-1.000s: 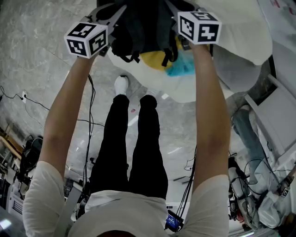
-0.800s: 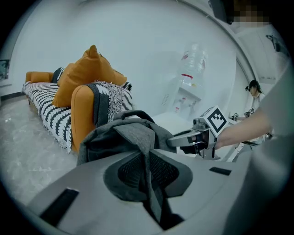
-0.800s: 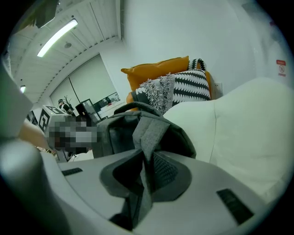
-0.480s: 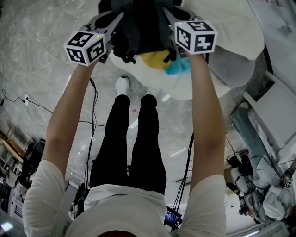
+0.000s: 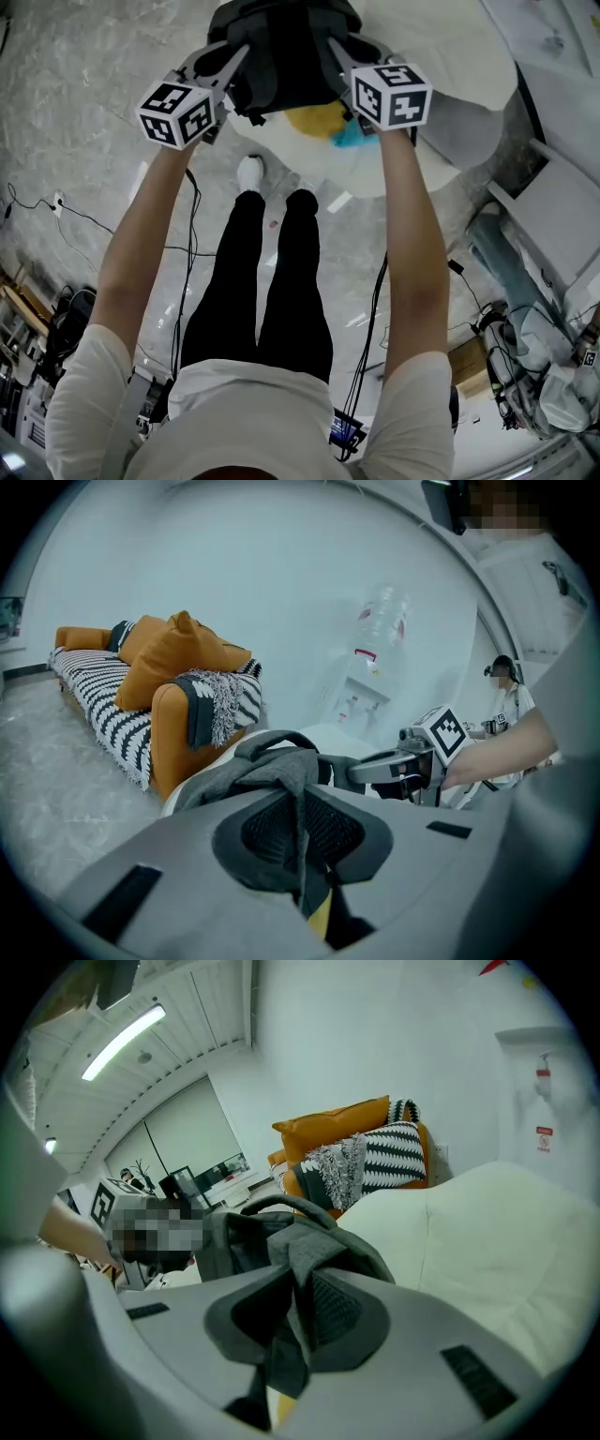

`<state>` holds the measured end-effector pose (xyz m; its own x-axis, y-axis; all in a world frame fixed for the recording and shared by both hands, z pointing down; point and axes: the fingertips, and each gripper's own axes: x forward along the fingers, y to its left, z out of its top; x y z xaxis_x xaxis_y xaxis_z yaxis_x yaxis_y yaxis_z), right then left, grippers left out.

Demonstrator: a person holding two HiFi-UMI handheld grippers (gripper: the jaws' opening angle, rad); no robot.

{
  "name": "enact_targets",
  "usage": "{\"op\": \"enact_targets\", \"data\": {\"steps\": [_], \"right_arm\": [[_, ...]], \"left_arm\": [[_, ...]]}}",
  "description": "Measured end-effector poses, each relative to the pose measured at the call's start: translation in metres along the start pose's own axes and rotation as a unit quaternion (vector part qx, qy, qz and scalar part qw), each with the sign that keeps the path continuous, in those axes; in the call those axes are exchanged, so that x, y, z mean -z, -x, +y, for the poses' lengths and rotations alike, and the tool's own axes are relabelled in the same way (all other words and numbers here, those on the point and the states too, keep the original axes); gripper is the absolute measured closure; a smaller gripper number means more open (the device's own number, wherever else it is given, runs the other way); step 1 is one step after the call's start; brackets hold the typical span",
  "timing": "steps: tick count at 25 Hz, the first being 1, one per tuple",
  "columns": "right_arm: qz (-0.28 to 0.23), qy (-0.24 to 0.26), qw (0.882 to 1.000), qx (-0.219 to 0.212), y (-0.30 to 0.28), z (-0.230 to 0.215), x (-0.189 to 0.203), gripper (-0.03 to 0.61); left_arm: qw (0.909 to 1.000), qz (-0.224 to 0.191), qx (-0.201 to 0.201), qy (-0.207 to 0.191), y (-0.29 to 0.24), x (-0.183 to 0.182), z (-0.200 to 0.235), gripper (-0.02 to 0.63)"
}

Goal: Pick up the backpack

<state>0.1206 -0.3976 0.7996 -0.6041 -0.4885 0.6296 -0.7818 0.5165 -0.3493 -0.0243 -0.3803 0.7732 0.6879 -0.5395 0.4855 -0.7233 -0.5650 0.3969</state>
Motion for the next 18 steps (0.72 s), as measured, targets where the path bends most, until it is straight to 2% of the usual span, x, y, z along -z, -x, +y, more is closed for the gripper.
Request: {"op": "enact_targets", "data": {"steps": [3,7,9,18], "right_arm": [[-0.007,-0.005,1.0,0.0,0.028,0.02,0.004,0.525],[-0.019,-0.007,1.0,0.006,0.075,0.095,0.02,0.525],[-0.021,-0.005,1.0,0.004,0.084,0.115,0.018,0.525],[-0.005,-0.013,1.0,0.001,0.08,0.083,0.015,0.525]], "left_arm": [[1.0,-0.002,0.001,0.0,0.024,0.0,-0.023,0.58],[1.0,-0.008,0.005,-0.001,0.104,0.014,-0.058,0.58],[1.0,-0.008,0.002,-0.001,0.125,0.012,-0.061,0.58],[0.9997,0.009,-0.008,0.02,0.094,0.008,-0.049,0.58]]}}
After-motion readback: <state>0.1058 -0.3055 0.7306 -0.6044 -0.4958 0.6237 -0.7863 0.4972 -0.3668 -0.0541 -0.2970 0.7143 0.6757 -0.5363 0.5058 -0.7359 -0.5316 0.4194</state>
